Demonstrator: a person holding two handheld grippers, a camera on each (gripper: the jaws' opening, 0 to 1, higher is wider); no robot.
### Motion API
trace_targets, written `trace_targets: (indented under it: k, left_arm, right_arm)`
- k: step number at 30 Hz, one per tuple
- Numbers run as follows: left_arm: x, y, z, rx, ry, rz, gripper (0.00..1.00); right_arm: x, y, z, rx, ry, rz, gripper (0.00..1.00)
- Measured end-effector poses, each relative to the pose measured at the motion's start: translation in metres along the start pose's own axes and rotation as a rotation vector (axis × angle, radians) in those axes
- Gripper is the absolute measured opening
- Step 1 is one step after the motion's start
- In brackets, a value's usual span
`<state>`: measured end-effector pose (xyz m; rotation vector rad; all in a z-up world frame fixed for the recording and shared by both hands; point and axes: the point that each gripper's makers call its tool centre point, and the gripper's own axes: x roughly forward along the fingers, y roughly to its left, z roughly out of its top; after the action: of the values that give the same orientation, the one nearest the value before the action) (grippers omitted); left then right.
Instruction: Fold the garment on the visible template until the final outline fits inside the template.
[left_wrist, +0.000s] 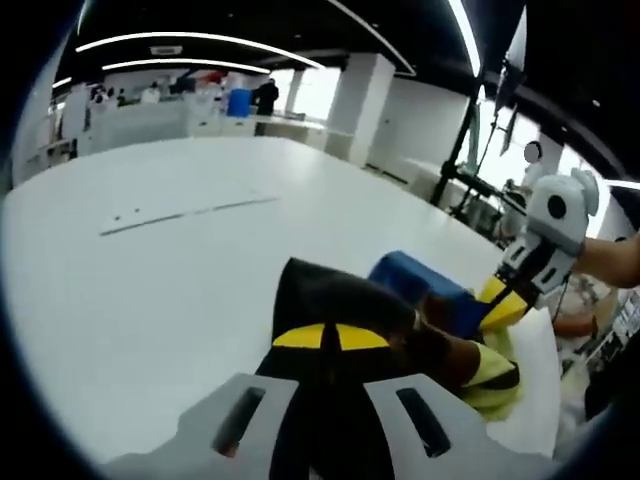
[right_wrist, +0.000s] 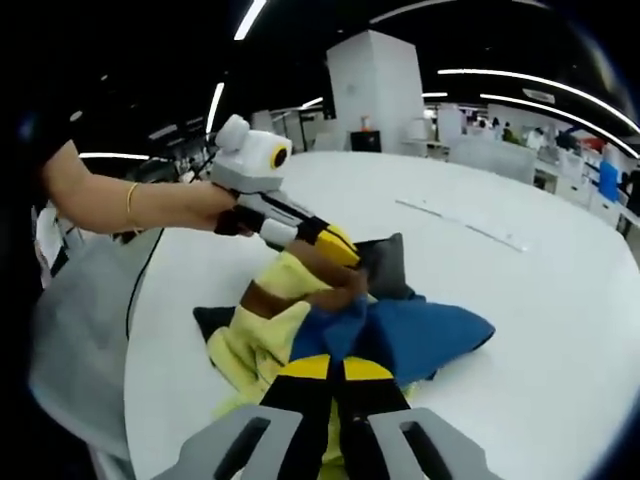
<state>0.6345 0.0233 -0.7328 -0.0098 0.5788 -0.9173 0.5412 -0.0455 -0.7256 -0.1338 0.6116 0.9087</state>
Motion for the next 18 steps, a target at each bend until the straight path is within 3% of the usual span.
trace_targets:
  k: [5, 9, 12, 14, 18]
  left_arm:
    - [-0.01, -0.001, 0.009, 0.035, -0.015, 0.02, 0.0]
    - [-0.022, 0.008, 0.019, 0.019, -0.039, 0.08, 0.0]
    - [-0.036, 0.017, 0.029, -0.027, -0.082, 0.126, 0.0]
    - [-0.044, 0.022, 0.035, -0.076, -0.116, 0.139, 0.0]
    - [-0.057, 0.03, 0.043, -0.136, -0.168, 0.154, 0.0]
  right_arm:
    - [-0.006, 0.003, 0.008, -0.042, -0.036, -0.008, 0.0]
    - [-0.011, 0.003, 0.015, -0.057, -0.055, -0.021, 0.0]
    - [-0.016, 0.001, 0.022, -0.046, -0.078, -0.028, 0.0]
    - [-0.021, -0.001, 0.032, 0.003, -0.124, -0.038, 0.0]
    - [-0.032, -0.011, 0.05, 0.018, -0.174, -0.073, 0.0]
